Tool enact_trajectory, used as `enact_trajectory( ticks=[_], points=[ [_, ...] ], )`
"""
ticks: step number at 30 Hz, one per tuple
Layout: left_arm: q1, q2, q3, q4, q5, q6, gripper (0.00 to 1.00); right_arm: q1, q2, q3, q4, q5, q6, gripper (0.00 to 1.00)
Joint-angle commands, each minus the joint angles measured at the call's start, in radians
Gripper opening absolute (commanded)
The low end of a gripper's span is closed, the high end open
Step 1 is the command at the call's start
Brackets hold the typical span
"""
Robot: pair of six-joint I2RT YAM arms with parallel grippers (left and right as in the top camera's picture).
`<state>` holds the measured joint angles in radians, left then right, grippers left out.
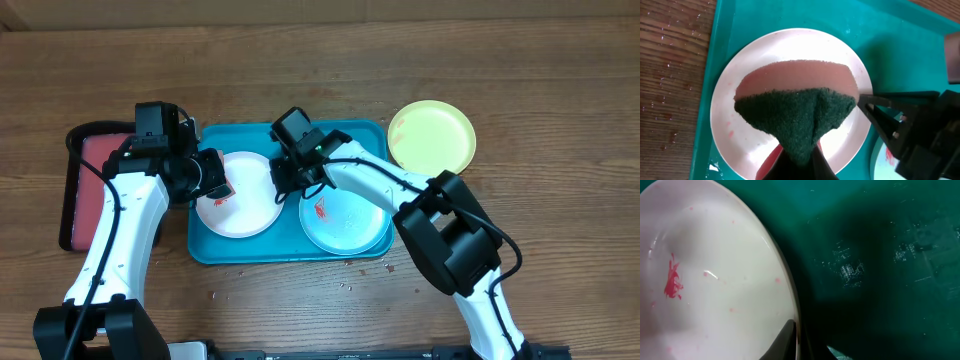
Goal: Clean dirty plates on tray and stack at the side
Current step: 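Scrub the white plate with the sponge in the left gripper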
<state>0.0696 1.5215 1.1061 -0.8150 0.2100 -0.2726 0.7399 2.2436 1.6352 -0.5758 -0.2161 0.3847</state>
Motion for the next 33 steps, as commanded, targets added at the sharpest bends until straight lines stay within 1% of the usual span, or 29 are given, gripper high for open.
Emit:
enact_trajectory(
  ticks=[1, 8, 19, 22, 25, 26, 28, 29, 33],
  points=[
    [-0.021, 0.008, 0.014, 0.008, 0.019, 0.026, 0.04, 0.018, 0.012, -0.006, 0.003, 0.059, 0.017, 0.08],
    [-0.056, 0.037, 0.008, 0.051, 0.017, 0.016, 0.04, 0.018, 0.012, -0.006, -0.002, 0.066, 0.035, 0.05],
    [-0.084, 0.262, 0.008, 0.125, 0.016, 0.004, 0.04, -0.016, 0.012, -0.005, -0.024, 0.066, 0.035, 0.04],
    [-0.084, 0.324, 0.008, 0.172, 0.015, 0.037, 0.04, -0.029, 0.012, -0.005, -0.023, 0.065, 0.035, 0.04],
    [-0.083, 0.378, 0.008, 0.153, -0.098, 0.051, 0.04, -0.035, 0.012, -0.005, -0.029, 0.057, 0.035, 0.04],
    [-0.083, 0.389, 0.008, 0.127, -0.185, 0.043, 0.04, -0.035, 0.012, -0.005, -0.035, 0.058, 0.035, 0.04],
    [-0.083, 0.391, 0.009, 0.088, -0.312, 0.016, 0.04, -0.035, 0.012, -0.005, -0.036, 0.058, 0.035, 0.04],
    [-0.083, 0.391, 0.009, 0.057, -0.411, -0.001, 0.04, -0.035, 0.012, -0.005, -0.036, 0.057, 0.035, 0.04],
    [-0.082, 0.391, 0.014, 0.0, -0.542, -0.002, 0.04, -0.036, 0.012, -0.005, -0.036, 0.057, 0.034, 0.04]
  ],
)
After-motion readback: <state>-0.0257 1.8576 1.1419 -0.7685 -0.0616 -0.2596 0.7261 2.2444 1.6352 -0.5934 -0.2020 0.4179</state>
